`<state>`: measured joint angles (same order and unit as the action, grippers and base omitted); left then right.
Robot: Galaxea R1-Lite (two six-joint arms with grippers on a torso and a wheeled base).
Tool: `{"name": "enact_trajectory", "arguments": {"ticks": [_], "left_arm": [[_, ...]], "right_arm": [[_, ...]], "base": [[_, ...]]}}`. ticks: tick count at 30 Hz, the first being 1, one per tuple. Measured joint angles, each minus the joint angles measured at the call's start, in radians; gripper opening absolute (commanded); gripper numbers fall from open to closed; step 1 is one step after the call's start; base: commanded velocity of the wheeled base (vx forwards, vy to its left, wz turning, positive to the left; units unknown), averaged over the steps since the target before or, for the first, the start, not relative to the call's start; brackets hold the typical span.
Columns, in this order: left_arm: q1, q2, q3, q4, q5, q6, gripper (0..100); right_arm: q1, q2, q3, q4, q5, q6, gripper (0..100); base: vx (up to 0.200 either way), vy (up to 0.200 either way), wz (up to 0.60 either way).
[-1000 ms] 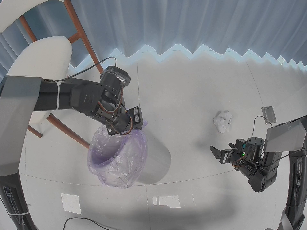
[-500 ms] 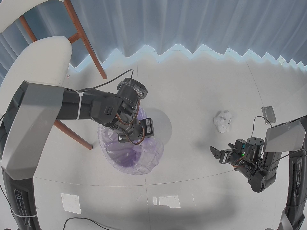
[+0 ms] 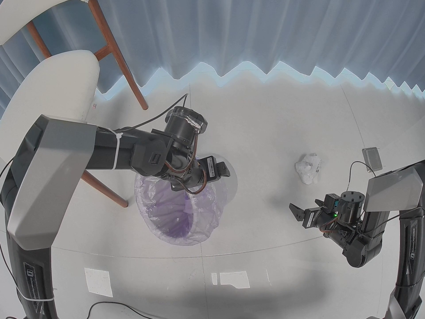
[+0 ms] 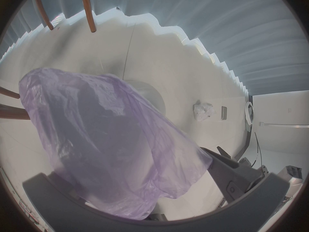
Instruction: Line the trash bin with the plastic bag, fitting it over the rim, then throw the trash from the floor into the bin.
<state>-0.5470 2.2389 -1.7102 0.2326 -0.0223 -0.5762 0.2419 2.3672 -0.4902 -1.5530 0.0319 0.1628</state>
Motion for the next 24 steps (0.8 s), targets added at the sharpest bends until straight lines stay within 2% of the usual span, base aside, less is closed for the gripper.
{"name": "enact_trajectory", "arguments": {"ticks": [7,14,24], "left_arm": [[0.001,0.009,-0.012,-0.065,0.004,0.001,100],[-0.015,0.027,-0.094,-0.115,0.001,-0.008,100],[-0.047,0.047,-0.196,-0.126,-0.004,-0.078,100]], "right_arm": [[0.005,0.000,0.001,0.000,0.000,0.000,100],[0.005,0.000,0.000,0.000,0.000,0.000,100],[0.005,0.000,-0.001,0.000,0.000,0.000,100]], "base": [[0.000,0.000,0.00],[0.000,0.000,0.00],[0.000,0.000,0.00]]}}
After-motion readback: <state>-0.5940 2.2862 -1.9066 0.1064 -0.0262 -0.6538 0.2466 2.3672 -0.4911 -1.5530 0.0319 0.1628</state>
